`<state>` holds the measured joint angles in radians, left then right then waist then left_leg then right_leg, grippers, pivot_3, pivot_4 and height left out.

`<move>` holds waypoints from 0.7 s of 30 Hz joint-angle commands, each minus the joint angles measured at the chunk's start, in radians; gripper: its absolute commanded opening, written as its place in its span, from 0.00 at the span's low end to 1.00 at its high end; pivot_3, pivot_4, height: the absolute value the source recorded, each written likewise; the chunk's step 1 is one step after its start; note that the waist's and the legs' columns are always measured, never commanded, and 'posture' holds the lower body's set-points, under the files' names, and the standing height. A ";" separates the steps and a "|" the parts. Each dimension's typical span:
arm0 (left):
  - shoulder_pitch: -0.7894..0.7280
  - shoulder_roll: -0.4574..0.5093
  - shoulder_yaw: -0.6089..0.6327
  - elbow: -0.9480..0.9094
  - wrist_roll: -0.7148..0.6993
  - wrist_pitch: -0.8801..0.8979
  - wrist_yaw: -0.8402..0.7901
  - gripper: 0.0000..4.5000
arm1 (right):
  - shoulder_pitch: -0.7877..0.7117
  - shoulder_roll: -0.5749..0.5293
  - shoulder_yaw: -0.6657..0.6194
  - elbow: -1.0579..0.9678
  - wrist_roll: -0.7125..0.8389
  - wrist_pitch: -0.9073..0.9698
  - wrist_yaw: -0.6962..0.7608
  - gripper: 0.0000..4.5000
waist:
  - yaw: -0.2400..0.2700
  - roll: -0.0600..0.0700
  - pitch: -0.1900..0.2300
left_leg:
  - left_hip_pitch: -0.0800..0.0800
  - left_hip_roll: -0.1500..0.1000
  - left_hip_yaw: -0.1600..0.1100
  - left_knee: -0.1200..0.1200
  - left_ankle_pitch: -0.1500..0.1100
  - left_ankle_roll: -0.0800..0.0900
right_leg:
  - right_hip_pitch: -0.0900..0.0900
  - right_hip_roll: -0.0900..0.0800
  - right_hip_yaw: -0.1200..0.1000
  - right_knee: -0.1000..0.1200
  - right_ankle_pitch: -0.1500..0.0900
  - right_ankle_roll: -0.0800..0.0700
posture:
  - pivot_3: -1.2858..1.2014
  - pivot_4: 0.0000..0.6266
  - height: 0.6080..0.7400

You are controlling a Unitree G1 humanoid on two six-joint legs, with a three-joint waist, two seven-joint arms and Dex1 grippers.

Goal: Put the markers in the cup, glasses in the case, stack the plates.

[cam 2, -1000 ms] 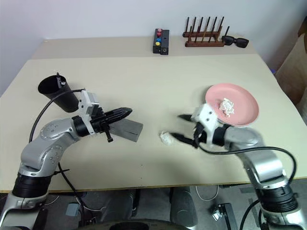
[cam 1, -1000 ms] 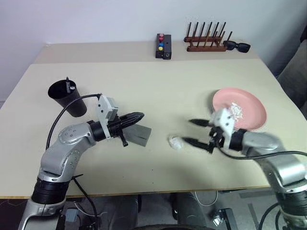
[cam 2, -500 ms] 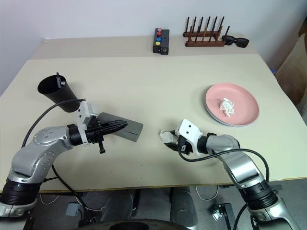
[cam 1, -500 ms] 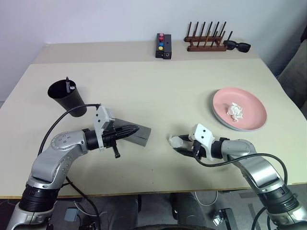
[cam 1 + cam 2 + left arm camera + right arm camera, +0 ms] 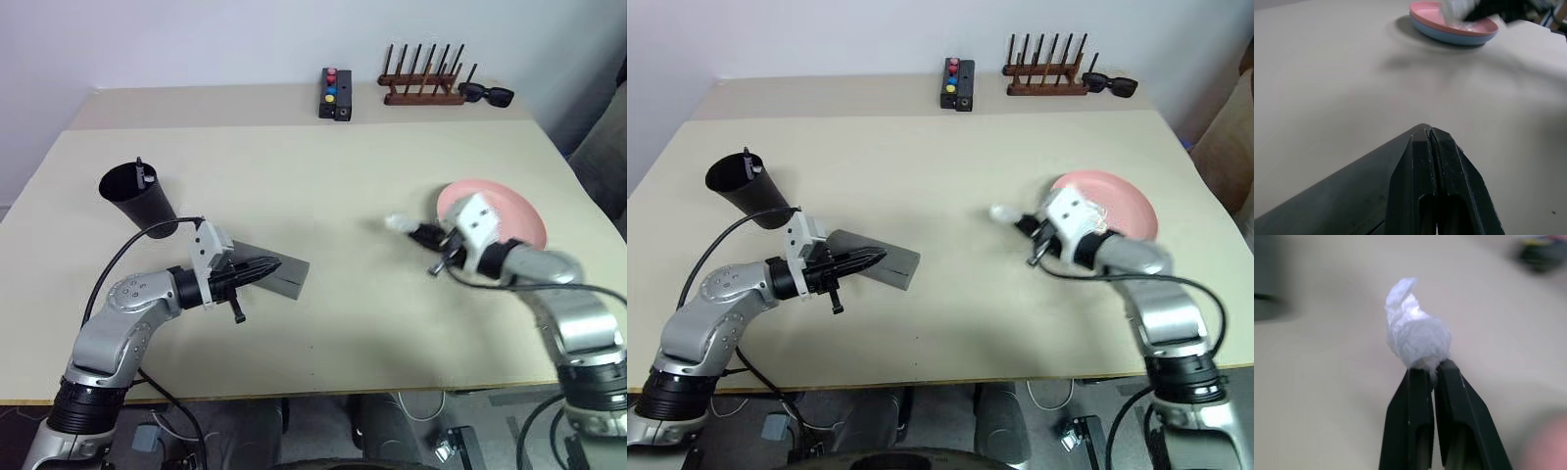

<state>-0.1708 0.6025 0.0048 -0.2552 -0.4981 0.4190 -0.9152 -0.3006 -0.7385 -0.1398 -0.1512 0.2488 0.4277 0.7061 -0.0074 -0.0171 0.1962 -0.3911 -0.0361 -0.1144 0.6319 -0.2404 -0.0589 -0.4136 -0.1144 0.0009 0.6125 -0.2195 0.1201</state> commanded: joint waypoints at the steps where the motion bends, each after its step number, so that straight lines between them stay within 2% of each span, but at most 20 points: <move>1: -0.020 -0.012 -0.001 0.012 0.012 -0.044 -0.013 0.00 | -0.004 -0.044 -0.054 0.105 -0.060 -0.033 -0.052 0.02 | -0.001 0.000 0.000 | 0.000 0.000 0.000 0.000 0.000 0.000 | 0.000 0.000 0.000 0.000 0.000 0.000 | 0.52 0.24 0.95; 5: -0.027 -0.022 0.008 0.037 0.021 -0.073 -0.019 0.00 | 0.009 -0.071 -0.058 0.184 -0.092 -0.035 -0.061 0.02 | -0.007 0.000 0.000 | 0.000 0.000 0.000 0.000 0.000 0.000 | 0.000 0.000 0.000 0.000 0.000 0.000 | 0.52 0.24 0.95; 6: -0.027 -0.024 0.009 0.040 0.023 -0.077 -0.020 0.00 | 0.013 -0.075 -0.057 0.189 -0.095 -0.039 -0.057 0.15 | -0.008 0.000 0.000 | 0.000 0.000 0.000 0.000 0.000 0.000 | 0.000 0.000 0.000 0.000 0.000 0.000 | 0.52 0.24 0.95; 7: -0.026 -0.024 0.010 0.042 0.024 -0.081 -0.021 0.00 | 0.019 -0.076 -0.056 0.189 -0.098 -0.043 -0.055 0.22 | -0.008 0.001 0.000 | 0.000 0.000 0.000 -0.001 0.000 0.000 | 0.000 0.000 0.000 0.000 0.000 0.000 | 0.52 0.24 0.95; 12: -0.010 -0.028 0.020 0.035 0.029 -0.095 -0.015 0.00 | 0.028 -0.076 -0.068 0.150 -0.111 -0.062 -0.071 0.76 | -0.006 0.001 0.000 | 0.000 0.000 0.001 0.000 0.000 0.000 | 0.000 0.000 0.000 0.000 0.000 0.000 | 0.52 0.24 0.95; 18: 0.003 -0.028 0.070 0.022 0.010 -0.100 0.012 0.00 | 0.014 -0.078 -0.094 0.083 -0.058 -0.093 -0.020 0.76 | -0.006 0.001 0.000 | 0.000 0.000 0.001 0.000 0.000 0.000 | 0.000 0.000 0.001 0.000 0.000 0.000 | 0.52 0.24 0.95; 21: 0.052 -0.014 0.160 -0.018 -0.033 -0.087 0.036 0.00 | 0.017 -0.061 -0.104 0.009 0.047 -0.081 0.066 0.76 | -0.010 0.001 0.000 | 0.000 0.000 0.001 0.000 0.000 0.000 | 0.000 0.000 0.001 0.000 0.000 0.000 | 0.52 0.24 0.95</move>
<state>-0.1374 0.5752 0.0935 -0.2217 -0.4933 0.3381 -0.8933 -0.2723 -0.7957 -0.2024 -0.0720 0.2284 0.3563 0.7289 -0.0172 -0.0165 0.1964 -0.3905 -0.0356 -0.1137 0.6313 -0.2404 -0.0587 -0.4139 -0.1144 0.0014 0.6129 -0.2193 0.1204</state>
